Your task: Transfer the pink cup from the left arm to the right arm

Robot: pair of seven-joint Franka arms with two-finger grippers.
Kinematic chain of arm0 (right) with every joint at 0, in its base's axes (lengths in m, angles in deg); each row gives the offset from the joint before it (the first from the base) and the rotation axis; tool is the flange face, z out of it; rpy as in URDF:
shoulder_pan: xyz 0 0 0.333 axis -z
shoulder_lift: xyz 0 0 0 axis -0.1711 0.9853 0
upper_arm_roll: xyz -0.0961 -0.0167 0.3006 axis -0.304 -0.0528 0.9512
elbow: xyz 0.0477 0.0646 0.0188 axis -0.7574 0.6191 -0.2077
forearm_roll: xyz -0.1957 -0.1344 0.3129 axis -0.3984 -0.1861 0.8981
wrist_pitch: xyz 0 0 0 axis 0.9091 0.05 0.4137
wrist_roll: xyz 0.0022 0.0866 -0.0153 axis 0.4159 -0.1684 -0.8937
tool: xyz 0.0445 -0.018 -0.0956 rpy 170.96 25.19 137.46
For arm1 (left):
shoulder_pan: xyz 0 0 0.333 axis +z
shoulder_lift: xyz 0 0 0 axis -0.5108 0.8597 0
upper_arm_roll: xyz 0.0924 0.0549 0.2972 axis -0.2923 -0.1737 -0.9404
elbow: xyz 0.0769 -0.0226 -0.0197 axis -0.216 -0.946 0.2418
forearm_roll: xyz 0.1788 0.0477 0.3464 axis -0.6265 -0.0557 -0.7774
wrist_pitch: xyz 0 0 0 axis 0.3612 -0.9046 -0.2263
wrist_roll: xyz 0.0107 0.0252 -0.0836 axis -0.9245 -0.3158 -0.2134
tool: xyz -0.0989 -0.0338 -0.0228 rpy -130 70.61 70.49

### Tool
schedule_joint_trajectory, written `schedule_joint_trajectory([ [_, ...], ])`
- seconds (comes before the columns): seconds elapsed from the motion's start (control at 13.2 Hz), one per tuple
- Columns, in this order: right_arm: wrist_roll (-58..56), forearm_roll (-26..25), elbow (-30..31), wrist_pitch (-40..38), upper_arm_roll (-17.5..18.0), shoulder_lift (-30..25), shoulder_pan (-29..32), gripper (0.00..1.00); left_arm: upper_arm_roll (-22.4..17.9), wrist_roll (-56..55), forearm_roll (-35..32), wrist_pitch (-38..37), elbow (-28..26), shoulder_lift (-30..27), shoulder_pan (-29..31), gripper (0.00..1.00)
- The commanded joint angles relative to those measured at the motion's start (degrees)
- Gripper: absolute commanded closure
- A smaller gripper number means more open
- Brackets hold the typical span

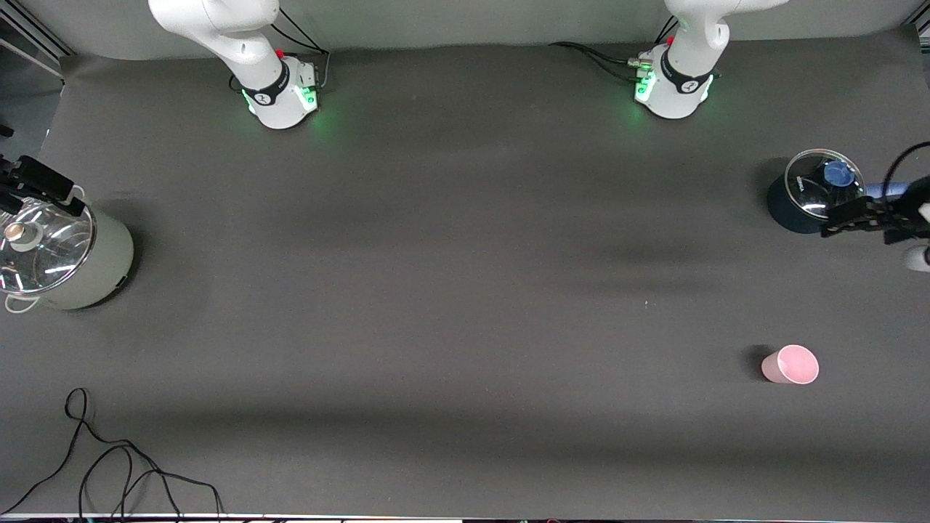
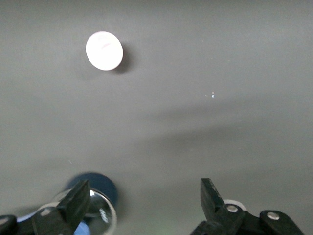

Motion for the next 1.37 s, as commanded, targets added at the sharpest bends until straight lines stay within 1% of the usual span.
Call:
schedule_joint_trajectory([
  [0.0, -1.1, 0.9, -0.7, -0.1, -0.2, 0.1, -0.1, 0.00, 0.1, 17.2, 4.9, 3.9, 1.0, 3.1, 6.3, 0.00],
  [0.08, -1.1, 0.9, -0.7, -0.1, -0.2, 0.1, -0.1, 0.00, 0.1, 23.1, 7.1, 5.1, 1.6, 5.1, 8.6, 0.00],
  [0.23, -1.1, 0.9, -0.7, -0.1, -0.2, 0.1, -0.2, 0.00, 0.2, 35.2, 13.7, 5.7, 5.5, 11.0, 13.9, 0.00],
  [0.38, -1.1, 0.8, -0.7, -0.2, -0.2, 0.1, -0.3, 0.00, 0.3, 44.7, 17.9, 5.8, 7.5, 15.6, 16.7, 0.00],
  [0.61, -1.1, 0.8, -0.6, -0.4, -0.2, -0.2, -0.2, 0.00, 0.4, 60.0, 24.7, 7.5, 12.0, 23.3, 20.0, 0.00],
  [0.76, -1.1, 0.7, -0.7, -0.4, -0.2, -0.1, -0.2, 0.00, 0.4, 70.8, 30.4, 8.3, 13.6, 27.9, 21.8, 0.00],
  [1.06, -1.2, 0.7, -0.6, -0.5, -0.3, -0.3, -0.2, 0.00, 0.5, 86.9, 39.7, 11.7, 14.1, 34.6, 24.4, 0.00],
  [1.21, -1.2, 0.7, -0.6, -0.5, -0.3, -0.3, -0.2, 0.00, 0.6, 94.7, 45.8, 12.3, 14.3, 38.3, 25.4, 0.00],
  [1.29, -1.2, 0.7, -0.6, -0.5, -0.3, -0.3, -0.2, 0.00, 0.6, 97.3, 47.9, 12.3, 15.0, 40.4, 26.1, 0.00],
])
